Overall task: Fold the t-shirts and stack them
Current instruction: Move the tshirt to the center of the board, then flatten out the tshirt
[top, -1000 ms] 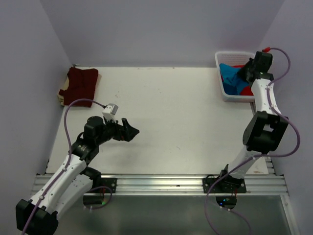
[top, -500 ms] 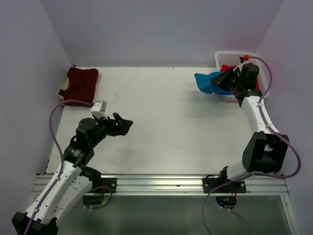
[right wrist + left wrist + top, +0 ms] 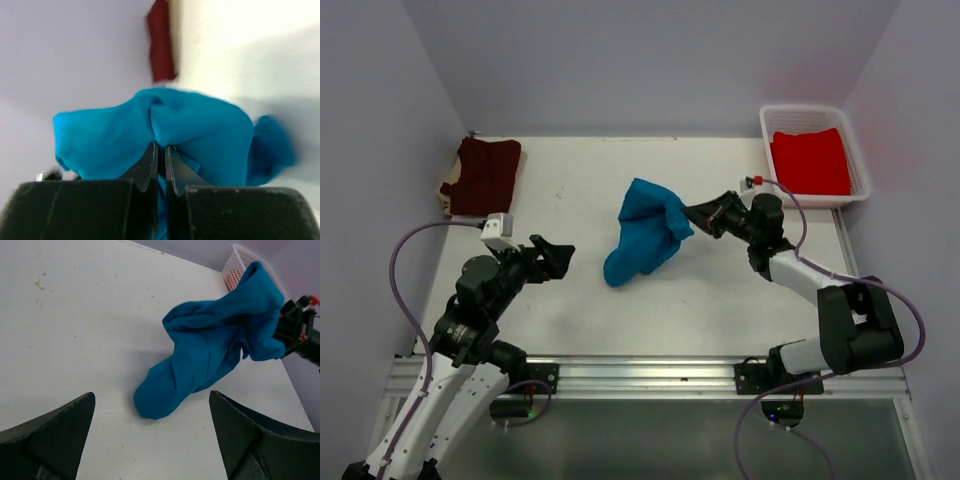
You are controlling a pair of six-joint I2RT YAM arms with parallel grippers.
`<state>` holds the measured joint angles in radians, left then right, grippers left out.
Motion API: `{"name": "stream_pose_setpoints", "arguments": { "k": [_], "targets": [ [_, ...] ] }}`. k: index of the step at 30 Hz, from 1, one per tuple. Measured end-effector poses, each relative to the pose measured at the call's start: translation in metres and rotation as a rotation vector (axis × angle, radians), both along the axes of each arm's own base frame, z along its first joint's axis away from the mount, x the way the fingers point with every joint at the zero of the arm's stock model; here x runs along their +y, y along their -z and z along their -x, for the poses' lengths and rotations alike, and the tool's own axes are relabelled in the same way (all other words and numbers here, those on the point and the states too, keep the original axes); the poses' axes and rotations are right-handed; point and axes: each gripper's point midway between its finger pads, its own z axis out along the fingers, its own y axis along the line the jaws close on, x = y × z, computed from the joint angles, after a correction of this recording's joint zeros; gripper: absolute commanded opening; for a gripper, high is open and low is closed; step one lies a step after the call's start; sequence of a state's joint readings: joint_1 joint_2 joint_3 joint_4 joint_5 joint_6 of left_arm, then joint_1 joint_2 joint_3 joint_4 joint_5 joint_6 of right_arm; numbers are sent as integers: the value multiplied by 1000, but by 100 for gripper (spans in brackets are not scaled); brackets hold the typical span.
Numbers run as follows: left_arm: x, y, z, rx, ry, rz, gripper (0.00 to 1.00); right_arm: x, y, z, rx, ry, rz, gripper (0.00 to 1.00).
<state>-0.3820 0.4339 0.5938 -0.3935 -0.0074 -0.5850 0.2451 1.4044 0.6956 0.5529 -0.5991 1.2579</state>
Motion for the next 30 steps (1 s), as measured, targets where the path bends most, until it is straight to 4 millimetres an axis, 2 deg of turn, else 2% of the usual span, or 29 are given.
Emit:
{"name": "stream_pose_setpoints", "arguments": {
  "k": [3, 5, 6, 9, 12, 15, 18, 21, 24, 27, 30],
  "targets": [
    [4, -7, 3, -17, -16, 3, 100, -29, 58, -5, 203, 225, 12, 0],
    [6, -9, 4, -20, -21, 3, 100, -50, 83, -8, 283, 358, 69, 0],
    [6, -8, 4, -18, -22, 2, 100, -60, 88, -10, 299, 419, 99, 0],
    [-1, -4, 5, -1, 18, 2, 100, -83, 85, -17, 283, 547, 170, 0],
    [-20, 11, 1, 42, 107, 8, 100, -96, 78, -27, 260, 612, 233, 0],
    [-42, 49, -6, 155, 212, -8, 100, -101, 82, -29, 259, 634, 271, 0],
    [-61, 103, -6, 296, 312, -31, 100, -105, 93, -28, 280, 644, 304, 0],
    [-78, 132, 0, 371, 401, -49, 100, -105, 100, -28, 291, 640, 319, 0],
    [-107, 140, 2, 343, 498, -92, 100, -103, 108, -29, 301, 627, 331, 0],
    [-135, 139, 3, 270, 579, -156, 100, -98, 122, -29, 322, 587, 354, 0],
    [-156, 135, -9, 165, 596, -256, 100, -89, 135, -30, 347, 525, 375, 0]
  ]
}}
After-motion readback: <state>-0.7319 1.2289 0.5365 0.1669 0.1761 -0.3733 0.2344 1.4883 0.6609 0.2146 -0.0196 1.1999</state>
